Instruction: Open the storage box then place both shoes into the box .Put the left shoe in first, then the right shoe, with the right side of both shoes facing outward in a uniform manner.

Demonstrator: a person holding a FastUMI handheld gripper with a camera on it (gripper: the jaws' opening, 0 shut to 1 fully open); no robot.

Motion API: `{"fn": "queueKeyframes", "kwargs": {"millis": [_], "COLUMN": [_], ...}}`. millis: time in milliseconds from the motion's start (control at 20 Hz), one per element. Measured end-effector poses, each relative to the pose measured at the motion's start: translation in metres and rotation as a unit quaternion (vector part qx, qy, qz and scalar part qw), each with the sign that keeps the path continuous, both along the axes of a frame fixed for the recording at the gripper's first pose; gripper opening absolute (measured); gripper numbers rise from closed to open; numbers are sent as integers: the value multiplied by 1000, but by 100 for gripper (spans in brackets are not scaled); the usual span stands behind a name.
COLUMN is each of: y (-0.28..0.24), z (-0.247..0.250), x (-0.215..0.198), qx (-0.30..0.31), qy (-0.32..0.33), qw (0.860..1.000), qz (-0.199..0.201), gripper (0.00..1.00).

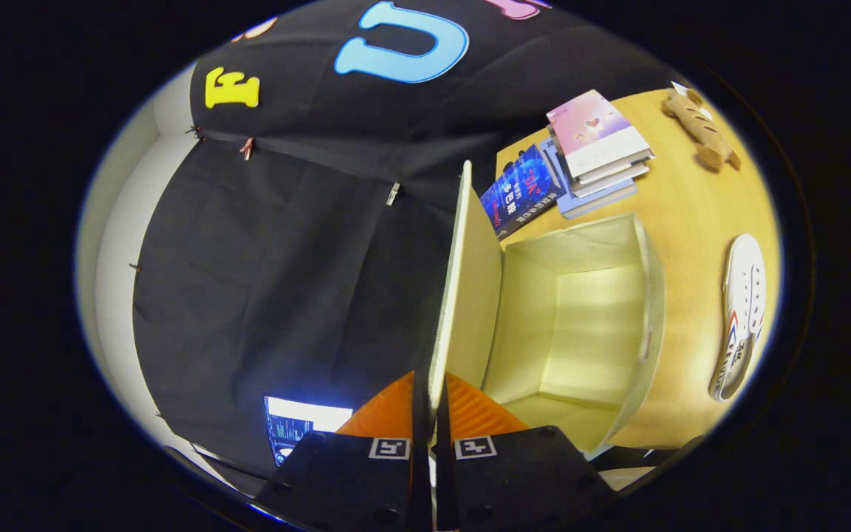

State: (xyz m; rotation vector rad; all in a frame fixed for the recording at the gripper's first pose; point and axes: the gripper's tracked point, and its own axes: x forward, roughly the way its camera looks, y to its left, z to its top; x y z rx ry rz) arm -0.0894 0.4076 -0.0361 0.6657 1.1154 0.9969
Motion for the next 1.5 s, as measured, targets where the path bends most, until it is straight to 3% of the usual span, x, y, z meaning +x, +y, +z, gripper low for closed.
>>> {"fn": "queueKeyframes", "kwargs": {"millis": [500,750,900,1100,1250,1500], "y": [124,171,184,154,104,-8], "z": [20,3,-8,-21,-24,-44], "x": [-24,-24,-23,-5,13,42], "qx": [7,-19,-38,-72,-105,-195], "qy": [-27,-59,-85,-135,-185,-265], "qw": [999,997,994,987,977,944], "qz": [37,42,50,38,22,-7], "gripper": [8,18,34,93,93,97]}}
